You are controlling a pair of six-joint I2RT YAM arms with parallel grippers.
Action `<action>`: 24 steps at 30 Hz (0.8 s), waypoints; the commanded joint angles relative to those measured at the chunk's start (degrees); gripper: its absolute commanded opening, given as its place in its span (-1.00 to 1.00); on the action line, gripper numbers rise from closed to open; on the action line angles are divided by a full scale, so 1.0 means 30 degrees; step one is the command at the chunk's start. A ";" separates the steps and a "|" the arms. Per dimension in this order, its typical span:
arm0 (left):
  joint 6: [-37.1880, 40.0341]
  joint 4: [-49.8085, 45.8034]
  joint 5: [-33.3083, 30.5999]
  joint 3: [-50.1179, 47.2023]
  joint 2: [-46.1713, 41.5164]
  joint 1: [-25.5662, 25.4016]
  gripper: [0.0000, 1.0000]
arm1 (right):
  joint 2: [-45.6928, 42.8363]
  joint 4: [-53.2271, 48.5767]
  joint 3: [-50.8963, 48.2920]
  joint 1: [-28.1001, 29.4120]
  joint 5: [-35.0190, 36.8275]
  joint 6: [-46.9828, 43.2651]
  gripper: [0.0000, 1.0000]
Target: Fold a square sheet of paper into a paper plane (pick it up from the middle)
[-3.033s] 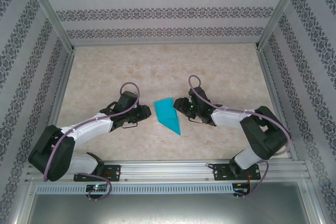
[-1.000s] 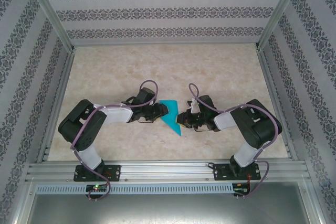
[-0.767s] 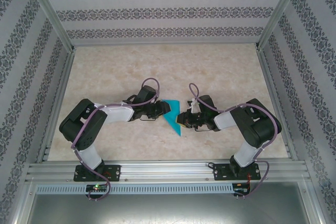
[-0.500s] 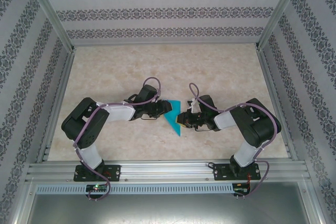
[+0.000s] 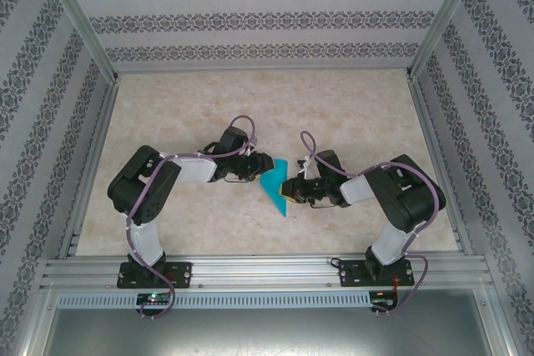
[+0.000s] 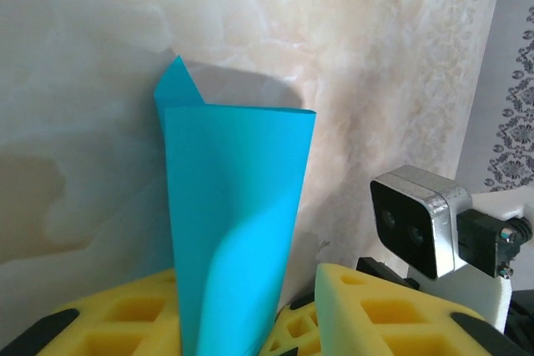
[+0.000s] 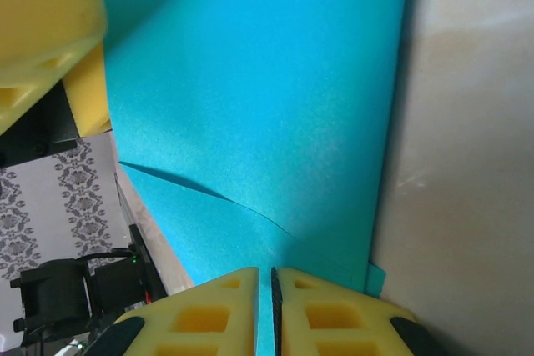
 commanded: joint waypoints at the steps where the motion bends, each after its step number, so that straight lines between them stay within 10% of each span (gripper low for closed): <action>1: 0.0448 0.0796 0.1388 0.0674 0.0702 0.0264 -0.30 | 0.1541 -0.1092 0.0140 0.0071 0.2977 -0.1175 -0.71; 12: -0.0988 -0.0517 -0.1402 -0.0543 -0.1581 0.0389 -0.92 | -0.1967 -0.3894 0.1320 0.0938 0.3743 -0.2869 -0.54; 17: -0.2193 -0.0449 -0.2853 -0.1897 -0.2911 0.0324 -0.94 | -0.4833 -0.8437 0.2658 0.3222 0.9262 -0.6365 -0.42; 24: -0.2613 -0.0693 -0.3348 -0.2270 -0.3242 0.0287 -0.93 | -0.6818 -0.5835 0.0907 0.7015 1.5846 -1.0232 -0.18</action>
